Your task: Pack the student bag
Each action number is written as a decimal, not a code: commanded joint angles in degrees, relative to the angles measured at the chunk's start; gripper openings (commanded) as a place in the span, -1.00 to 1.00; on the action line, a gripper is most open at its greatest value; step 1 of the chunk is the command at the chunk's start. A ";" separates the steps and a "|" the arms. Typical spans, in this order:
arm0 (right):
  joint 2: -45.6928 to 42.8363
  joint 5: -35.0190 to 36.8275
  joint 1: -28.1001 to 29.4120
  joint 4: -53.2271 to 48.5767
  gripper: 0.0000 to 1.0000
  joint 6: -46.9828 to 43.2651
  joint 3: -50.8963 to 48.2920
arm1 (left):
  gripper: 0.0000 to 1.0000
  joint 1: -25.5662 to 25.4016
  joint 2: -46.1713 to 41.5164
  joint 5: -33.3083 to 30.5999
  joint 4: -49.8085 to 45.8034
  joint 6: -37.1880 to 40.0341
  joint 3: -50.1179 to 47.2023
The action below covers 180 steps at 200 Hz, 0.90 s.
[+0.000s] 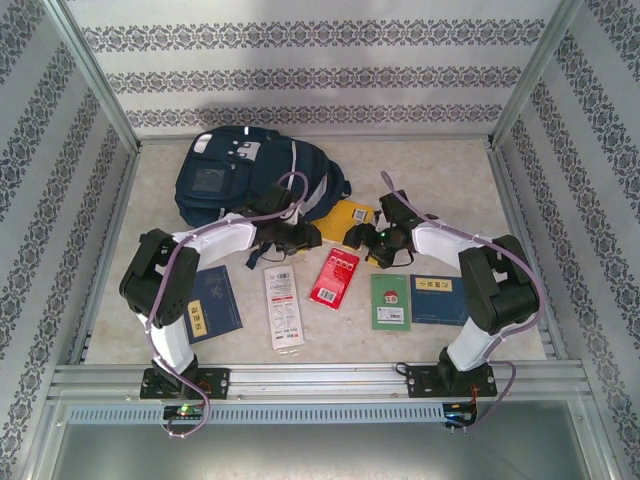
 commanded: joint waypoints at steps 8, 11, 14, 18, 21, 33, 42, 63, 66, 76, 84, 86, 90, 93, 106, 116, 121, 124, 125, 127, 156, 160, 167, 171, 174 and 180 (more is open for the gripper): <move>-1.81 -0.47 2.36 0.41 0.53 1.62 -1.42 | -0.21 -1.36 1.86 3.39 5.32 -2.09 -1.67; -1.78 -0.18 2.54 0.41 0.52 1.63 -1.51 | -0.21 -1.44 2.13 3.57 5.31 -2.09 -1.65; -1.72 0.02 2.69 0.39 0.52 1.63 -1.55 | -0.21 -1.50 2.41 3.79 5.42 -2.09 -1.61; -1.61 0.26 2.87 0.37 0.52 1.63 -1.63 | -0.20 -1.61 2.81 4.01 5.45 -2.03 -1.49; -1.55 0.50 3.01 0.34 0.51 1.63 -1.72 | -0.20 -1.72 3.09 4.16 5.35 -1.93 -1.36; -1.33 1.23 3.10 0.52 0.48 1.93 -2.27 | -0.20 -1.92 4.27 4.39 5.38 -1.80 -1.05; -1.17 1.06 3.13 1.87 0.45 2.83 -3.26 | -0.19 -2.08 4.89 4.93 6.04 -1.92 -1.13; 0.02 -0.64 3.04 5.44 0.36 5.46 -4.90 | -0.18 -2.35 6.88 6.20 6.46 -1.98 -0.57; 0.22 -0.84 3.02 6.13 0.34 5.96 -5.16 | -0.18 -2.48 7.11 6.42 6.69 -2.07 -0.52; 0.71 -1.61 3.02 8.22 0.28 7.35 -5.97 | -0.17 -2.52 7.82 6.99 7.39 -2.42 -0.51; 1.10 -2.06 3.02 9.37 0.23 8.15 -6.27 | -0.16 -2.52 8.31 7.52 7.95 -2.66 -0.50; 1.24 -2.16 3.02 9.65 0.21 8.34 -6.34 | -0.16 -2.54 8.38 7.66 8.12 -2.70 -0.51; 1.38 -2.41 3.02 10.15 0.18 8.82 -6.46 | -0.16 -2.59 8.59 8.00 8.36 -2.72 -0.38; 1.47 -2.54 3.02 10.66 0.14 9.04 -6.63 | -0.16 -2.60 8.77 8.19 8.37 -2.79 -0.42; 2.13 -2.97 3.10 11.91 0.01 10.10 -6.82 | -0.16 -2.65 9.64 9.20 8.51 -2.89 0.22; 2.44 -3.34 3.19 12.60 -0.11 10.71 -6.91 | -0.16 -2.69 10.26 10.24 9.13 -3.34 0.42; 2.54 -3.37 3.27 12.74 -0.15 10.86 -6.84 | -0.16 -2.69 10.46 10.62 9.42 -3.53 0.58; 2.62 -3.40 3.29 12.77 -0.18 10.80 -6.79 | -0.16 -2.69 10.59 10.90 9.67 -3.66 0.55; 2.62 -3.38 3.24 12.73 -0.18 10.79 -6.77 | -0.16 -2.69 10.60 10.99 9.76 -3.71 0.55; 2.63 -3.30 3.31 12.73 -0.20 10.78 -6.70 | -0.17 -2.69 10.64 11.16 9.89 -3.90 0.53; 2.36 -2.15 3.80 11.84 -0.23 10.51 -6.44 | -0.29 -2.70 10.83 13.42 14.26 -6.22 -0.20; 2.37 -2.06 3.81 11.76 -0.23 10.52 -6.39 | -0.32 -2.71 10.74 13.68 14.81 -6.50 -0.32; 2.37 -1.94 3.85 11.94 -0.24 10.59 -6.47 | -0.39 -2.69 10.78 13.81 15.44 -7.04 -0.54; 2.34 -1.93 3.82 11.99 -0.24 10.62 -6.55 | -0.43 -2.70 10.78 13.97 15.64 -7.21 -0.52; 2.36 -1.89 3.79 12.05 -0.24 10.61 -6.56 | -0.47 -2.69 10.78 13.94 15.91 -7.31 -0.58; 2.45 -1.87 3.85 12.16 -0.24 10.68 -6.62 | -0.56 -2.70 10.73 14.13 16.44 -7.62 -0.70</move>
